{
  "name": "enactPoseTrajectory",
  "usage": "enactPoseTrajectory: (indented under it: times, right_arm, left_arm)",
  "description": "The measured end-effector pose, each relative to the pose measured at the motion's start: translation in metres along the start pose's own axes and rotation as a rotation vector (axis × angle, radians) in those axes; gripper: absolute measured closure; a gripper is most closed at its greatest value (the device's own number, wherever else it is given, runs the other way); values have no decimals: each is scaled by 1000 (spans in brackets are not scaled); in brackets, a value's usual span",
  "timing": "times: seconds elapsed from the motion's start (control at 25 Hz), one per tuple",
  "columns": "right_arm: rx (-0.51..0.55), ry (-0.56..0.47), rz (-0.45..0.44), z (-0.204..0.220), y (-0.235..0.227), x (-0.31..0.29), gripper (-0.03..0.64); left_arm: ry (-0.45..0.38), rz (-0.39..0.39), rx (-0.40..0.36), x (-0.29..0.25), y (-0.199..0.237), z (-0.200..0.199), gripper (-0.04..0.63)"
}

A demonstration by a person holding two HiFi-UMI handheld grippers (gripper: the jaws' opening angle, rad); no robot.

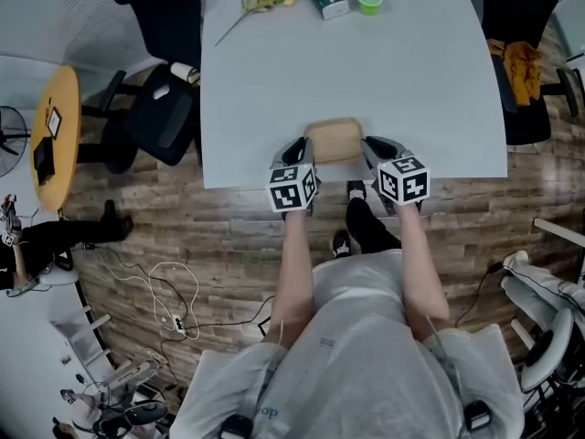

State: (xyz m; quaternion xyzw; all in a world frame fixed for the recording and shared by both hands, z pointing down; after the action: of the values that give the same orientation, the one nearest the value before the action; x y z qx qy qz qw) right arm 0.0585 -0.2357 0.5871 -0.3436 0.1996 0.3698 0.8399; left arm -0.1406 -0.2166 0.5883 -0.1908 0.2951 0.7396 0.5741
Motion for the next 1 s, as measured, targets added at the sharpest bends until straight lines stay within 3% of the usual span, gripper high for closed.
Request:
enactPoseTrajectory:
  times: [0.24, 0.4, 0.52, 1.0]
  right_arm:
    - [-6, 27, 8, 2, -8, -12, 516]
    - [-8, 59, 10, 7, -9, -21, 466]
    - [-3, 85, 12, 12, -9, -28, 430]
    - [9, 125, 40, 21, -12, -37, 403]
  left_arm:
    - [22, -11, 32, -10, 7, 7, 503]
    - [42, 6, 51, -16, 8, 16, 405]
    - [71, 17, 72, -21, 9, 24, 367]
    - [116, 47, 114, -28, 8, 41, 359]
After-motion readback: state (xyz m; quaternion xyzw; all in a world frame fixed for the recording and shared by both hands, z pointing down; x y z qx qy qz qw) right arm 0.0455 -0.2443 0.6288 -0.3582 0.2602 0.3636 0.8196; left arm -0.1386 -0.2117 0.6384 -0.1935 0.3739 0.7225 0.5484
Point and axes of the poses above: the fingertips, and each gripper's own axes: x backward along the fingers, y to its left, z out of its underside, the point moved 6 cm from there along x, backward along the fingers, and after that the axes turned 4 degrees about -x, right-handed, at the moved point
